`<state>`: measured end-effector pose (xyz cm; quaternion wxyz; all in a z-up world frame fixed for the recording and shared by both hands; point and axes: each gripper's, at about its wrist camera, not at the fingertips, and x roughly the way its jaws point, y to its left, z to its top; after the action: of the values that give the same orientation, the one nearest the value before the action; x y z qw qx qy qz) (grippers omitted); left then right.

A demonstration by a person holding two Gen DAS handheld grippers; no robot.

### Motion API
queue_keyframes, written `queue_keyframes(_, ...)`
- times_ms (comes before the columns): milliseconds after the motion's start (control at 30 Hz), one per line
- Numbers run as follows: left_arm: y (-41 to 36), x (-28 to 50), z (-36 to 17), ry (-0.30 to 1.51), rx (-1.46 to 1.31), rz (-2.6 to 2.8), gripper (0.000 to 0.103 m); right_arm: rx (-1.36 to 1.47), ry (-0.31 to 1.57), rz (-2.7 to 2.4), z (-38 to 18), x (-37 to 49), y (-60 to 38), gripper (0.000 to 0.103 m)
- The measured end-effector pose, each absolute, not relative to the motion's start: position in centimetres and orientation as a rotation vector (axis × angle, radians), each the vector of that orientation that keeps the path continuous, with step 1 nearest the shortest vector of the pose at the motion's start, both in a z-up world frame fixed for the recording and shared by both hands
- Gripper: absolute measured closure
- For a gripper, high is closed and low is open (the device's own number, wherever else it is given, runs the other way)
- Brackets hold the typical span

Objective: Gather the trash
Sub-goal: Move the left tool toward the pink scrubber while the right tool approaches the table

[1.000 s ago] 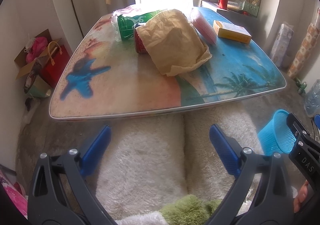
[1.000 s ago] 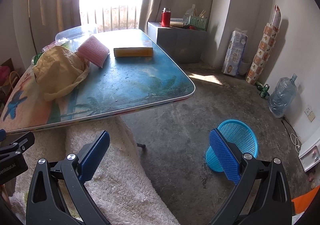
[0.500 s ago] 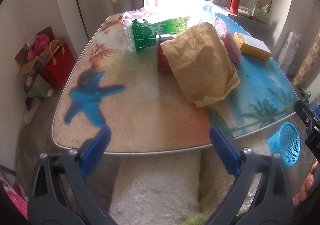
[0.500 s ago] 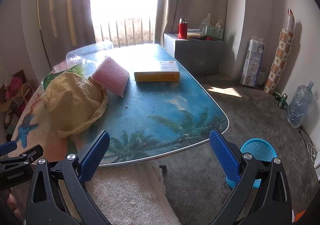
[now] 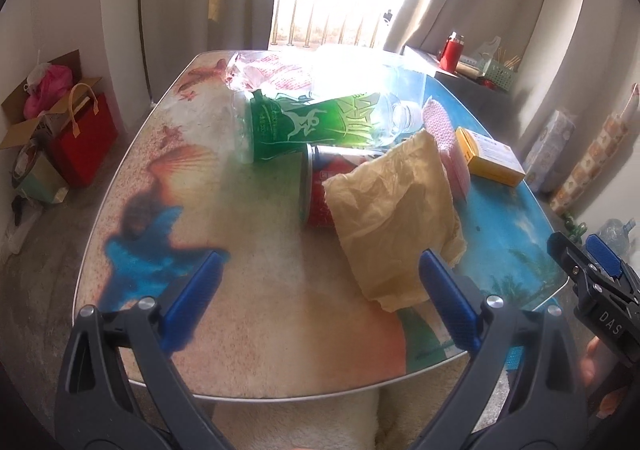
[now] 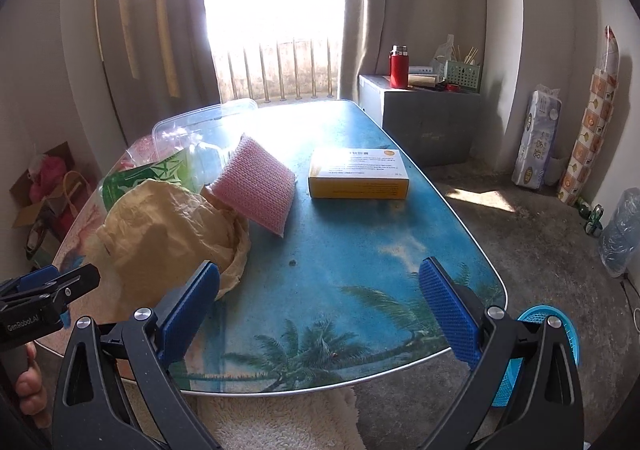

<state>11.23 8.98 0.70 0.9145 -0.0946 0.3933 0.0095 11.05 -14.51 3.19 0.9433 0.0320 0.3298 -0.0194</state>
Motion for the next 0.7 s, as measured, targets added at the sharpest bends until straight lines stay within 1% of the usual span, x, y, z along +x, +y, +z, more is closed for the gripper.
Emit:
queue_keyframes(267, 9.1, 12.7, 1.6, 0.774, -0.204, -0.086, 0.008, 0.171, 0.692, -0.052, 3.2, 14.3, -17.1, 0.006)
queue_keyframes(433, 8.8, 13.5, 3.8, 0.711, -0.233, -0.244, 0.008, 0.161, 0.685, -0.051, 3.5, 15.7, -18.3, 0.006)
queue_keyframes(567, 6.8, 15.0, 5.7, 0.669, -0.188, -0.330, 0.008, 0.194, 0.676, -0.066, 3.4, 16.1, -19.8, 0.006)
queue_keyframes(700, 3.5, 17.6, 7.0, 0.683, -0.105, -0.364, 0.008, 0.250, 0.690, -0.067, 2.7, 16.2, -21.3, 0.006)
